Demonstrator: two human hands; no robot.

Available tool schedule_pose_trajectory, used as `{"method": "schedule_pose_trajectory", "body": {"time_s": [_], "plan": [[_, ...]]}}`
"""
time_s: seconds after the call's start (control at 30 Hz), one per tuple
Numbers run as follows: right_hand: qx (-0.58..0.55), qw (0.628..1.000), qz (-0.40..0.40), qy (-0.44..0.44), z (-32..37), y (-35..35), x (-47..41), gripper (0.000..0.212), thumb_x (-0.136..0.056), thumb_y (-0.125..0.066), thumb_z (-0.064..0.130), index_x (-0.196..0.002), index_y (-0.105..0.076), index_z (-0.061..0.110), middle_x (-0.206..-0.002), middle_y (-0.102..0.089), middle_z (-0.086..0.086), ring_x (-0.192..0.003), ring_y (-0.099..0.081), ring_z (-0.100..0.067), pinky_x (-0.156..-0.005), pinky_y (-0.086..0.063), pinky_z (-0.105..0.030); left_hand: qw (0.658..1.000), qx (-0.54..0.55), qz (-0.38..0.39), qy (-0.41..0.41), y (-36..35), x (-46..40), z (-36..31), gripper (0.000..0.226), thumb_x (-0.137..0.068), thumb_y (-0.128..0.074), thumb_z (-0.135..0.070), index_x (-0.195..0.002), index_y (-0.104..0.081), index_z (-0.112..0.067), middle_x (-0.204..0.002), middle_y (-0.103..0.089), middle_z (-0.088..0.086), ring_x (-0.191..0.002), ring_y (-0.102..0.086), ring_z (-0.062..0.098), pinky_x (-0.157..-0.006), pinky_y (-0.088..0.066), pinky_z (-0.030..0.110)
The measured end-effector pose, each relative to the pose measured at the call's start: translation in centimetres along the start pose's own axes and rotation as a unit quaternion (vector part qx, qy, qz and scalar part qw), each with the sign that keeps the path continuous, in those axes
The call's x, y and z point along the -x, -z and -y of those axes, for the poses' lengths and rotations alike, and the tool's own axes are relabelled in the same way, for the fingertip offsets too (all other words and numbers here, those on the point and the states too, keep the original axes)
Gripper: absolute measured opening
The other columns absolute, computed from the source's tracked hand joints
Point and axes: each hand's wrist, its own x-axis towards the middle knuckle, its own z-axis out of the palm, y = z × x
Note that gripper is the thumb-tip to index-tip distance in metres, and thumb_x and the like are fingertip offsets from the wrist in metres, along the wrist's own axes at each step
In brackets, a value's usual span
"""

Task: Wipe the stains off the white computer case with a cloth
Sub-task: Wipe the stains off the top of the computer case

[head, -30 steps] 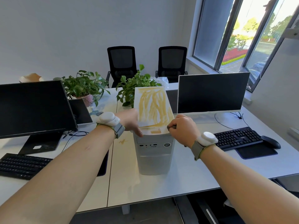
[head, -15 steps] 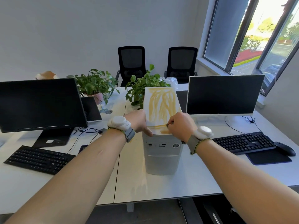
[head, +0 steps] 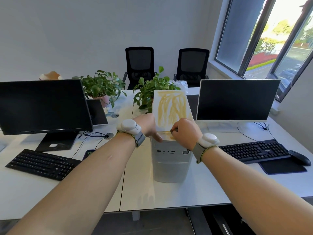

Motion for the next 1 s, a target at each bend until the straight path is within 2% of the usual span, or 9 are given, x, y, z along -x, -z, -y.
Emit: {"method": "schedule_pose_trajectory", "body": {"time_s": [0.1,0.2,0.3,0.43,0.53,0.6,0.67,0.9,1.0], "plan": [[-0.025,0.999,0.043,0.004,0.5,0.1,-0.2,0.024,-0.089,-0.058,0.015,-0.082,-0.081,0.019,-0.072,-0.074,-0.001,-0.054,-0.062,-0.015,-0.048,-0.054,-0.025,1.0,0.015,-0.003,-0.005,-0.2,0.2,0.3,0.067,-0.061,-0.091,-0.06,-0.058,-0.045,-0.01,-0.058,-0.043,0.004,-0.056,-0.041,0.024,-0.057,-0.034,0.031],[-0.003,1.0,0.01,0.009,0.7,-0.1,-0.4,0.027,-0.089,-0.055,0.016,-0.086,-0.081,0.023,-0.083,-0.07,0.005,-0.07,-0.065,-0.017,-0.058,-0.057,-0.028,1.0,0.024,-0.007,-0.012,-0.4,0.1,0.5,0.068,-0.06,-0.091,-0.061,-0.055,-0.044,-0.012,-0.056,-0.042,0.003,-0.055,-0.039,0.025,-0.056,-0.032,0.031],[-0.016,0.999,0.042,0.018,1.0,-0.2,-0.3,0.025,-0.089,-0.057,0.017,-0.085,-0.081,0.022,-0.071,-0.07,0.006,-0.064,-0.067,-0.016,-0.059,-0.059,-0.029,0.999,0.037,-0.01,-0.016,-0.5,0.1,0.9,0.066,-0.061,-0.09,-0.062,-0.057,-0.047,-0.012,-0.056,-0.044,0.003,-0.055,-0.041,0.024,-0.056,-0.034,0.031],[0.001,1.0,0.018,0.018,0.8,-0.1,-0.6,0.026,-0.091,-0.055,0.017,-0.092,-0.081,0.022,-0.089,-0.069,0.005,-0.078,-0.065,-0.018,-0.068,-0.059,-0.032,0.999,0.04,-0.009,-0.015,-0.7,0.0,1.2,0.065,-0.059,-0.089,-0.066,-0.063,-0.055,-0.011,-0.062,-0.054,0.003,-0.057,-0.048,0.023,-0.06,-0.04,0.032],[-0.007,0.999,0.039,0.022,1.1,-0.1,-0.7,0.024,-0.09,-0.058,0.019,-0.087,-0.081,0.023,-0.083,-0.072,0.004,-0.07,-0.067,-0.017,-0.059,-0.059,-0.03,0.999,0.042,-0.006,-0.016,-0.7,0.1,1.2,0.065,-0.059,-0.088,-0.067,-0.064,-0.057,-0.01,-0.061,-0.056,0.003,-0.058,-0.05,0.023,-0.06,-0.042,0.032],[0.011,0.999,0.019,0.026,1.0,-0.2,-0.8,0.026,-0.091,-0.056,0.018,-0.091,-0.081,0.023,-0.094,-0.07,0.003,-0.077,-0.064,-0.019,-0.063,-0.057,-0.03,0.999,0.04,-0.005,-0.014,-0.6,0.1,1.1,0.065,-0.059,-0.089,-0.066,-0.063,-0.055,-0.01,-0.059,-0.053,0.003,-0.056,-0.048,0.023,-0.059,-0.04,0.031],[-0.002,0.999,0.025,0.024,1.3,-0.2,-0.9,0.025,-0.088,-0.058,0.017,-0.087,-0.082,0.023,-0.091,-0.072,0.004,-0.077,-0.066,-0.018,-0.068,-0.061,-0.034,0.999,0.04,-0.009,-0.012,-0.5,0.2,1.2,0.065,-0.059,-0.089,-0.065,-0.062,-0.053,-0.011,-0.059,-0.051,0.003,-0.055,-0.047,0.023,-0.058,-0.038,0.031],[-0.001,0.999,0.042,0.026,2.0,-0.3,-1.2,0.022,-0.088,-0.06,0.019,-0.084,-0.081,0.023,-0.082,-0.072,0.003,-0.068,-0.067,-0.02,-0.051,-0.057,-0.031,0.999,0.046,-0.005,-0.011,-0.5,0.3,1.0,0.064,-0.06,-0.09,-0.061,-0.057,-0.048,-0.013,-0.055,-0.044,0.002,-0.054,-0.042,0.023,-0.055,-0.033,0.03],[0.017,0.999,0.033,0.026,2.4,-0.8,-1.1,0.024,-0.092,-0.057,0.019,-0.094,-0.081,0.025,-0.093,-0.07,0.001,-0.079,-0.065,-0.022,-0.064,-0.057,-0.032,0.999,0.049,-0.002,-0.015,-0.6,0.2,0.9,0.063,-0.06,-0.092,-0.059,-0.053,-0.047,-0.014,-0.052,-0.041,0.0,-0.051,-0.038,0.023,-0.053,-0.03,0.029]]}}
